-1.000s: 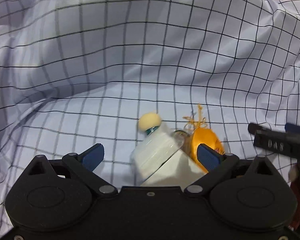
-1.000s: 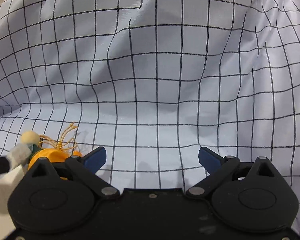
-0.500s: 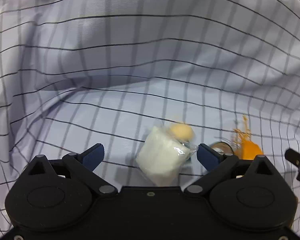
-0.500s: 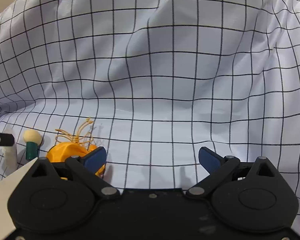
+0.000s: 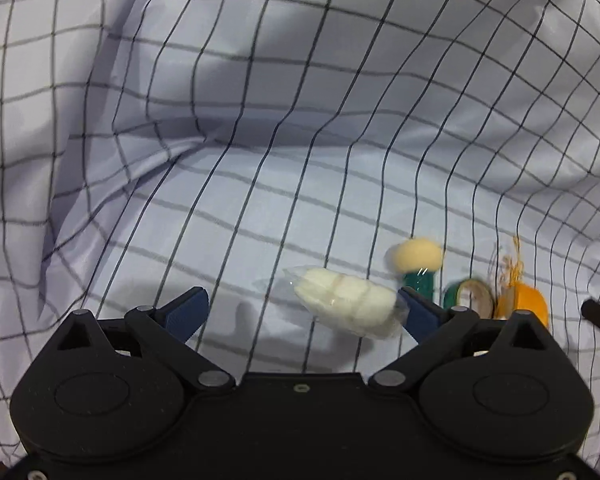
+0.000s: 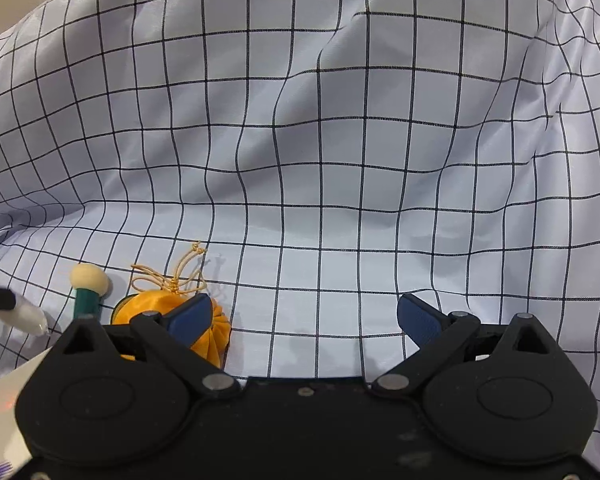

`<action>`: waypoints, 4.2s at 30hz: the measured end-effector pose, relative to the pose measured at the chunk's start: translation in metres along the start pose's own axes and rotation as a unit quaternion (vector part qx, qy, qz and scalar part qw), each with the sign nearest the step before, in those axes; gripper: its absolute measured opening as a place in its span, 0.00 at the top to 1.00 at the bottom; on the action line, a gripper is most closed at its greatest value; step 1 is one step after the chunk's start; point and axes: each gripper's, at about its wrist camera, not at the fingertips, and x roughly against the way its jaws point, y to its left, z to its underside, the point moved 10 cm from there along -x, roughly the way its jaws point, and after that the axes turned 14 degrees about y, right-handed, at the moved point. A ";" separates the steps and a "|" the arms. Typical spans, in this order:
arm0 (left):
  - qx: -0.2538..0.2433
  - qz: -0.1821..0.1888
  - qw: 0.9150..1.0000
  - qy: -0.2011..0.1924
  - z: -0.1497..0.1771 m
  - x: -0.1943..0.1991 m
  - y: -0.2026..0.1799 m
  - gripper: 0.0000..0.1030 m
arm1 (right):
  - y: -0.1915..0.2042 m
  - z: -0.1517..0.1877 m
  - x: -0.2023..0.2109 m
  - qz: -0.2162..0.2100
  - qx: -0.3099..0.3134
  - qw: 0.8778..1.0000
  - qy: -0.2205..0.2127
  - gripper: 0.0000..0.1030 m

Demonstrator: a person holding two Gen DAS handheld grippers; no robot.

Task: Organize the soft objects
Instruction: 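Lower the right tool onto the yellow satin pouch and close on it, then grasp the wrapped white packet with the left tool while the right tool holds the pouch, then lift both held objects and carry them toward the basket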

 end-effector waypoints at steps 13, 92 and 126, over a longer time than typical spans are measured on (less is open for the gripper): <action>0.002 -0.015 1.000 0.012 0.017 0.007 0.012 0.07 | 0.049 0.000 0.003 -0.063 0.024 0.997 0.024 0.03; -0.019 -0.018 0.999 0.035 0.012 -0.041 -0.010 0.50 | 0.036 -0.018 -0.040 -0.107 -0.025 0.992 0.067 0.30; 0.045 -0.019 0.998 -0.048 0.047 0.026 0.095 0.50 | 0.214 -0.002 0.029 -0.162 0.120 0.978 0.052 0.30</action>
